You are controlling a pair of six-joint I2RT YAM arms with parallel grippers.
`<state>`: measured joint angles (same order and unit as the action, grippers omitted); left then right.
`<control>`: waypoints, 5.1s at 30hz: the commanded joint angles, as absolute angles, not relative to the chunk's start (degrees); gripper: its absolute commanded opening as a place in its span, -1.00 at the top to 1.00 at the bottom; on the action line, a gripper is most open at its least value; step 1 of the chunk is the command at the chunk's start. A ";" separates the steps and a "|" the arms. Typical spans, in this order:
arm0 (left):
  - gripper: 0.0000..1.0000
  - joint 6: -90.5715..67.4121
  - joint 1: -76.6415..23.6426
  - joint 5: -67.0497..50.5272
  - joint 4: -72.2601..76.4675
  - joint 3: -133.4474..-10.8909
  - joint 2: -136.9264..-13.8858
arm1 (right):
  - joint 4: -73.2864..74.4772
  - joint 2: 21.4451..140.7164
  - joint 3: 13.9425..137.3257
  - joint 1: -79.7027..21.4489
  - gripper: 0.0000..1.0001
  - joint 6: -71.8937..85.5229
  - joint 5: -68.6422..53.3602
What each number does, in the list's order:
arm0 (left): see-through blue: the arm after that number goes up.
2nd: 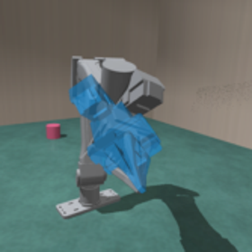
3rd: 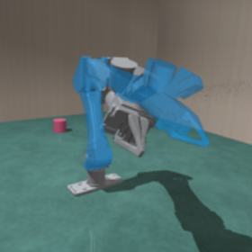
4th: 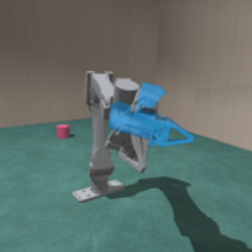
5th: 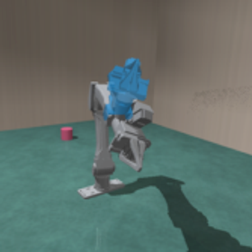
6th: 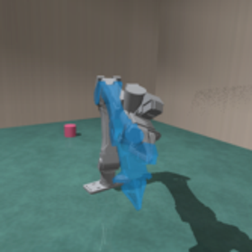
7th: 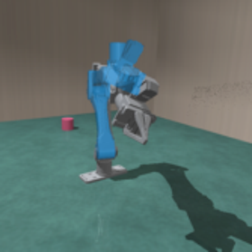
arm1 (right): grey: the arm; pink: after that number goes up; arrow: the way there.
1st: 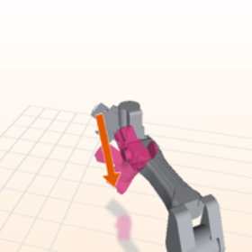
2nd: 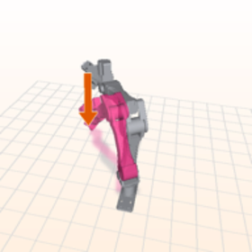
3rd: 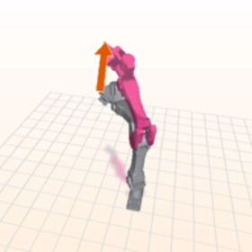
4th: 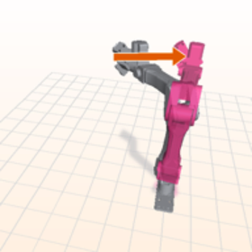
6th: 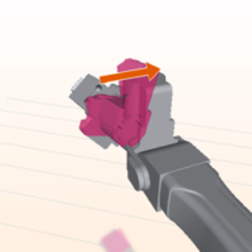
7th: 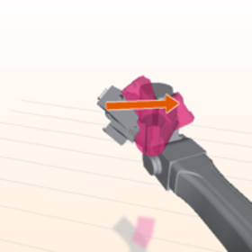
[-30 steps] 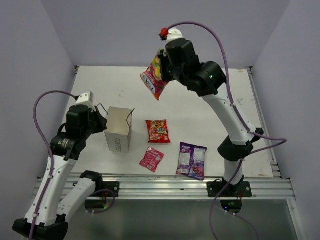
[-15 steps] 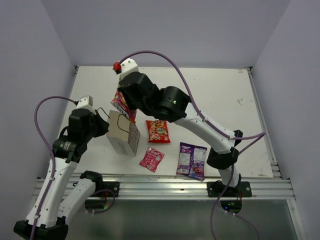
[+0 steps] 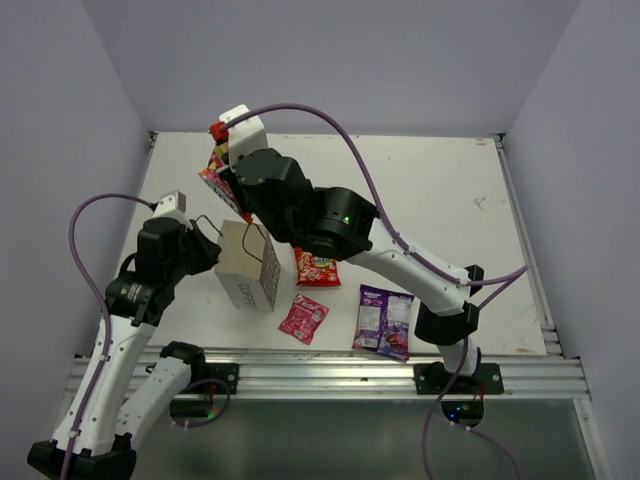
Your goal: Place the snacks into the paper bag
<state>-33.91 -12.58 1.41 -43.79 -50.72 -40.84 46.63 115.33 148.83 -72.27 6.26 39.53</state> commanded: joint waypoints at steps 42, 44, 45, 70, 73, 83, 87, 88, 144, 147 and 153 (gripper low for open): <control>1.00 -34.19 -12.92 -1.41 -40.78 -51.06 -40.78 | 53.79 110.30 126.65 -81.39 1.00 14.33 39.99; 1.00 -33.93 -12.92 -1.76 -40.69 -51.15 -40.78 | 53.96 111.62 127.09 -81.56 1.00 14.15 39.90; 1.00 -33.84 -12.92 -1.84 -40.61 -51.24 -40.78 | 53.96 111.97 127.09 -81.56 1.00 14.06 39.73; 1.00 -30.94 -12.92 -3.87 -39.90 -51.59 -40.52 | 63.55 78.42 91.01 -82.53 -0.98 39.26 56.25; 1.00 -30.59 -12.92 -3.87 -40.60 -52.12 -40.69 | 61.88 69.80 74.57 -82.18 -0.98 49.81 55.46; 1.00 -30.59 -12.92 -4.31 -42.45 -53.17 -40.70 | 46.52 62.84 44.32 -74.09 -0.97 55.46 37.89; 1.00 -30.67 -12.92 -4.13 -43.42 -53.44 -40.34 | 41.32 67.40 41.05 -70.86 -0.98 53.36 33.34; 1.00 -30.85 -12.92 -4.13 -43.50 -53.35 -40.17 | 39.48 67.76 39.13 -69.80 -0.98 52.65 31.74; 1.00 -31.82 -12.92 -5.89 -42.10 -54.32 -40.61 | 31.91 104.50 108.75 -69.78 1.00 26.72 13.18; 1.00 -31.73 -12.92 -6.06 -42.36 -54.32 -40.34 | 31.47 104.76 105.48 -69.87 1.00 26.19 14.06; 1.00 -31.55 -12.92 -6.06 -43.06 -54.40 -39.73 | 33.66 110.56 109.23 -69.96 1.00 23.91 14.76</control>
<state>-31.86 -12.78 -4.64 -46.02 -51.99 -40.62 32.10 107.46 106.85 -68.16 24.62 17.06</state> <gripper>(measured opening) 0.013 0.110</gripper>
